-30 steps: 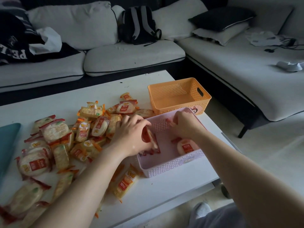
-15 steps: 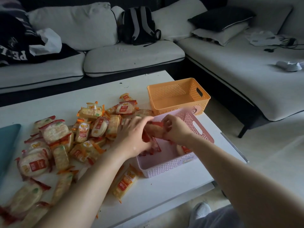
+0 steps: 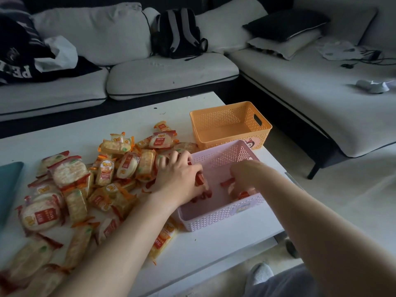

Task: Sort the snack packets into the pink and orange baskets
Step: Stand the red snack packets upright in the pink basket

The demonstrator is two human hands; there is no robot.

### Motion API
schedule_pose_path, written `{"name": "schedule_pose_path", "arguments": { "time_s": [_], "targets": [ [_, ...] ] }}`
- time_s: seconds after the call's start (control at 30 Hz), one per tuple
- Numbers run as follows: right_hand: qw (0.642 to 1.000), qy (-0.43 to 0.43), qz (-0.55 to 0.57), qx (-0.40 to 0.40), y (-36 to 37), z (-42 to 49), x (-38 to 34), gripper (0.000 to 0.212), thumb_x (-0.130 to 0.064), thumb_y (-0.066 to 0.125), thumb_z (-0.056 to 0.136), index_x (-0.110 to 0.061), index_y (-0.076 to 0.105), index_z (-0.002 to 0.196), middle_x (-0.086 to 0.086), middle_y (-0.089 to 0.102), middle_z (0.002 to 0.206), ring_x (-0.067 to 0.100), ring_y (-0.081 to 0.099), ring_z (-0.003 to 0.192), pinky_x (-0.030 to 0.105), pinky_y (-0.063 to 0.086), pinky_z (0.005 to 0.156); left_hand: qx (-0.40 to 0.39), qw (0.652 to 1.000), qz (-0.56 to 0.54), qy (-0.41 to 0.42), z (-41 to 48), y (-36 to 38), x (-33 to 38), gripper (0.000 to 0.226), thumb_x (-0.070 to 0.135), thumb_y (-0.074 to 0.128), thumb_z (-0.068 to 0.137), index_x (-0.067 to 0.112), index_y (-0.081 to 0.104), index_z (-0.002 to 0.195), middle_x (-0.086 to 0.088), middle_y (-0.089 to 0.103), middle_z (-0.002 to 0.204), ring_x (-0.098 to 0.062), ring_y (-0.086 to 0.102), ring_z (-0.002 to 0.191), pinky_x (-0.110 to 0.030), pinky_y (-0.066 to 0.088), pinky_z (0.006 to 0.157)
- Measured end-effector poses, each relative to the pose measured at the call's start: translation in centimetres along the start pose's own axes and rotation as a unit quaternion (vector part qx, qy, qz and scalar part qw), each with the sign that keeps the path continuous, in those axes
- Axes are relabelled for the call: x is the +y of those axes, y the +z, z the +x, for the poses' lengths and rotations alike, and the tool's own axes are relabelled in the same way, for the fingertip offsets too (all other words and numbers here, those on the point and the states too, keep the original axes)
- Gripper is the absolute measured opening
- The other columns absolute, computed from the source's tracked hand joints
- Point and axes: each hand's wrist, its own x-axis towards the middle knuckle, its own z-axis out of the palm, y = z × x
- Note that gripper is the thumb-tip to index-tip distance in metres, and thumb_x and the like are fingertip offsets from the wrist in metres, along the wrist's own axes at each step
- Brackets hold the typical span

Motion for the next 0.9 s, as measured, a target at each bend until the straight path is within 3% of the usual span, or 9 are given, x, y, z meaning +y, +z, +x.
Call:
{"name": "schedule_pose_path", "arguments": {
  "time_s": [0.1, 0.2, 0.33, 0.4, 0.47, 0.6, 0.7, 0.83, 0.9],
  "targets": [
    [0.999, 0.045, -0.021, -0.002, 1.1, 0.2, -1.3, 0.065, -0.06, 0.079, 0.07, -0.022, 0.068, 0.121, -0.002, 0.068, 0.118, 0.025, 0.065, 0.111, 0.037, 0.056, 0.092, 0.025, 1.0, -0.003, -0.01, 0.1, 0.3, 0.2, 0.043, 0.07, 0.055, 0.083, 0.042, 0.066, 0.114, 0.007, 0.047, 0.127, -0.025, 0.041, 0.118, -0.044, 0.034, 0.099],
    [0.997, 0.06, -0.029, 0.038, 2.0, 0.5, -2.0, 0.069, -0.051, 0.071, 0.084, -0.012, 0.056, 0.138, 0.008, 0.059, 0.136, 0.028, 0.06, 0.122, 0.038, 0.054, 0.093, 0.032, 0.999, -0.02, -0.021, 0.0, 0.7, 0.0, 0.041, 0.067, 0.056, 0.084, 0.041, 0.065, 0.114, 0.008, 0.046, 0.124, -0.024, 0.04, 0.116, -0.043, 0.035, 0.098],
    [0.998, 0.045, -0.01, 0.031, 2.0, 0.0, -1.7, 0.062, -0.037, 0.069, 0.088, -0.007, 0.052, 0.139, 0.013, 0.057, 0.135, 0.028, 0.058, 0.123, 0.035, 0.054, 0.091, 0.02, 0.998, -0.047, -0.028, -0.1, 0.9, -0.3, 0.044, 0.072, 0.057, 0.083, 0.043, 0.063, 0.116, 0.009, 0.044, 0.125, -0.024, 0.039, 0.116, -0.044, 0.034, 0.1],
    [0.997, 0.022, 0.062, 0.044, 1.4, -0.2, -1.1, 0.045, -0.024, 0.07, 0.081, -0.017, 0.063, 0.125, 0.008, 0.065, 0.116, 0.022, 0.064, 0.103, 0.029, 0.056, 0.074, 0.016, 0.998, -0.056, -0.025, -0.1, 0.9, -0.5, 0.045, 0.07, 0.058, 0.084, 0.043, 0.061, 0.12, 0.009, 0.043, 0.128, -0.023, 0.038, 0.118, -0.045, 0.034, 0.102],
    [0.979, -0.004, 0.191, 0.077, 0.8, 0.0, -0.4, 0.048, -0.026, 0.076, 0.078, -0.017, 0.06, 0.123, 0.005, 0.067, 0.101, 0.017, 0.064, 0.083, 0.027, 0.052, 0.06, 0.011, 0.998, -0.063, -0.023, -0.1, 0.9, -0.6, 0.05, 0.066, 0.061, 0.084, 0.042, 0.056, 0.128, 0.009, 0.042, 0.132, -0.023, 0.037, 0.122, -0.045, 0.034, 0.104],
    [0.909, -0.084, 0.388, 0.13, 0.5, 0.7, -0.9, 0.073, -0.015, 0.086, 0.073, -0.017, 0.052, 0.137, 0.001, 0.064, 0.123, 0.017, 0.063, 0.109, 0.033, 0.057, 0.086, 0.015, 0.995, -0.088, -0.037, -0.3, 1.0, -0.8, 0.079, 0.069, 0.066, 0.08, 0.034, 0.038, 0.145, 0.006, 0.042, 0.142, -0.023, 0.036, 0.129, -0.044, 0.033, 0.106],
    [0.914, -0.129, 0.361, 0.132, 1.0, 1.1, -1.8, 0.062, -0.01, 0.081, 0.076, -0.015, 0.058, 0.134, -0.006, 0.065, 0.112, 0.018, 0.063, 0.106, 0.033, 0.054, 0.093, 0.012, 0.992, -0.118, -0.047, -0.3, 0.8, -0.9, 0.08, 0.065, 0.069, 0.078, 0.034, 0.038, 0.144, 0.006, 0.045, 0.143, -0.023, 0.038, 0.131, -0.044, 0.031, 0.108],
    [0.96, -0.09, 0.249, 0.094, 1.1, 0.7, -2.7, 0.067, -0.035, 0.075, 0.083, -0.014, 0.049, 0.141, 0.008, 0.065, 0.125, 0.028, 0.063, 0.109, 0.036, 0.052, 0.089, 0.017, 0.993, -0.115, -0.038, -0.2, 1.0, -0.9, 0.067, 0.053, 0.071, 0.08, 0.037, 0.043, 0.138, 0.008, 0.05, 0.139, -0.022, 0.043, 0.129, -0.044, 0.03, 0.104],
    [0.968, -0.083, 0.211, 0.111, 1.0, 0.3, -3.1, 0.04, -0.042, 0.065, 0.088, -0.012, 0.068, 0.113, 0.012, 0.072, 0.109, 0.032, 0.067, 0.1, 0.035, 0.054, 0.082, 0.023, 0.991, -0.128, -0.035, -0.1, 0.9, -0.9, 0.067, 0.051, 0.073, 0.08, 0.036, 0.044, 0.138, 0.008, 0.051, 0.138, -0.022, 0.044, 0.129, -0.042, 0.031, 0.104]
  ]
}}
